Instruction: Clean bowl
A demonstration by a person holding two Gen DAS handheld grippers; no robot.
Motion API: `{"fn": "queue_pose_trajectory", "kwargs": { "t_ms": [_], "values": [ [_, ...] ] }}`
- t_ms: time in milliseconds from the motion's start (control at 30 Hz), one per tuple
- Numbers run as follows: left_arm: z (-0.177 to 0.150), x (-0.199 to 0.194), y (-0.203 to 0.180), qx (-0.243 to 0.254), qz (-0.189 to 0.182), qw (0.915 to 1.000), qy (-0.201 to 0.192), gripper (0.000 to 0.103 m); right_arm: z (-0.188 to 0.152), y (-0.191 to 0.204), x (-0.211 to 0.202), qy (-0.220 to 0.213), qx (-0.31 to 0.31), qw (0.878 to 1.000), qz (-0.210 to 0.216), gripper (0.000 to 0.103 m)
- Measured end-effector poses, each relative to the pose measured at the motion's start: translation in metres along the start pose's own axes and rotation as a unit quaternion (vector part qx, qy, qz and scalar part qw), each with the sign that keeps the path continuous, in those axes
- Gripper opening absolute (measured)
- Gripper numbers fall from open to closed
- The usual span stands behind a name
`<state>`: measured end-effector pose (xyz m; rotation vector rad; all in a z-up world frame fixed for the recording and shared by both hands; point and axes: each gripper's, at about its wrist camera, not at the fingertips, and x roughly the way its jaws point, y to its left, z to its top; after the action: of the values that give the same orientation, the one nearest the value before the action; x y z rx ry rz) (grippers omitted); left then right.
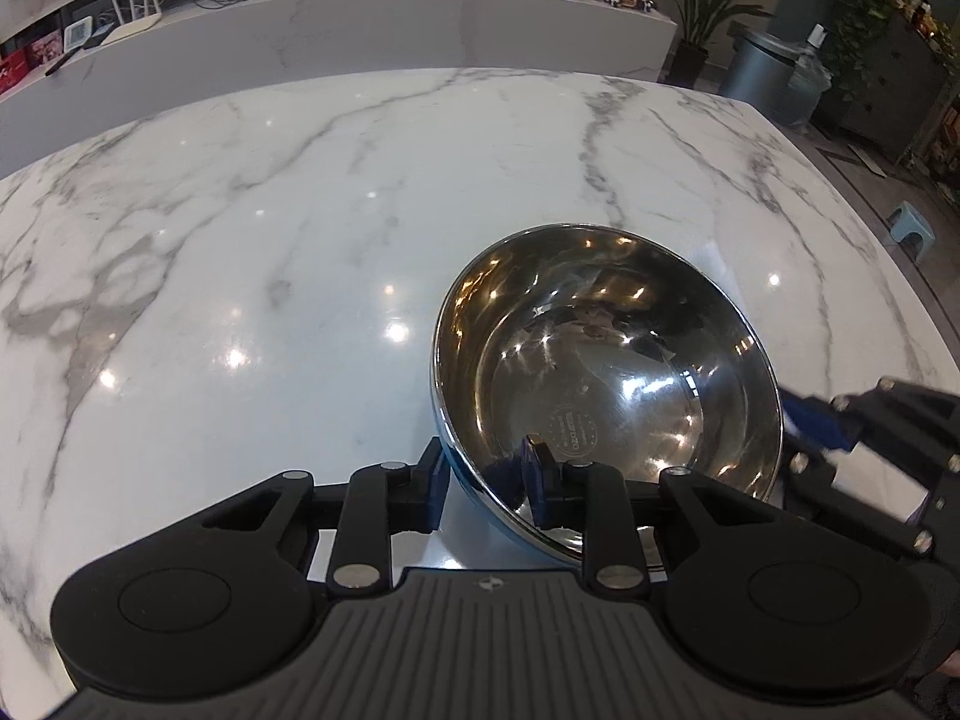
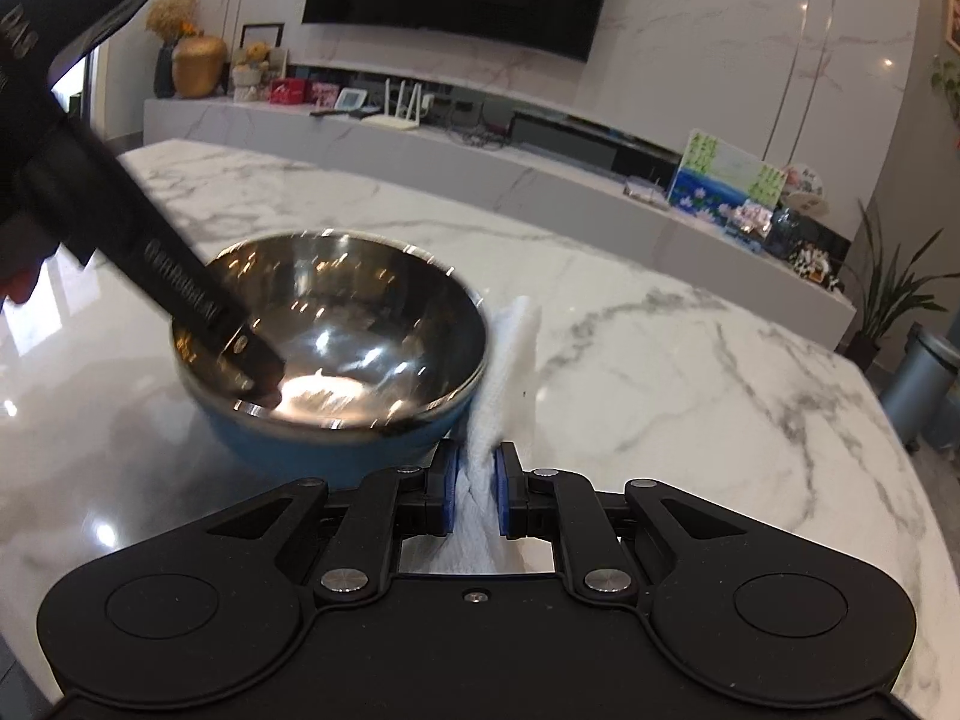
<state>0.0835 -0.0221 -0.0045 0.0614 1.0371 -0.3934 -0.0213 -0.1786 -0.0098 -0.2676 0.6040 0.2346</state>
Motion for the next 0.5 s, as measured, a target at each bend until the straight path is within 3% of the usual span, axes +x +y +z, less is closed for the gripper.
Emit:
{"fn": "queue_pose_trajectory", "kwargs": {
  "t_ms": [167,400,500],
  "values": [
    [0.0010,0.0031,-0.0051,0.006,-0.006,1.0000,0.003,0.024,-0.0017,0.0000,-0.0048,0.011,-0.003,1.000,0.007,0.011],
    [-0.0027,0.0040,-0.0018,-0.047,0.001,0.9987,0.021,0.026,-0.0036,-0.0001,-0.0109,0.026,-0.009,0.999,0.016,0.011],
    [-0.0043,0.0045,-0.0004,-0.069,0.005,0.9972,0.028,0.041,-0.0021,0.0005,-0.0097,0.024,-0.017,0.999,0.024,0.011]
  ]
}}
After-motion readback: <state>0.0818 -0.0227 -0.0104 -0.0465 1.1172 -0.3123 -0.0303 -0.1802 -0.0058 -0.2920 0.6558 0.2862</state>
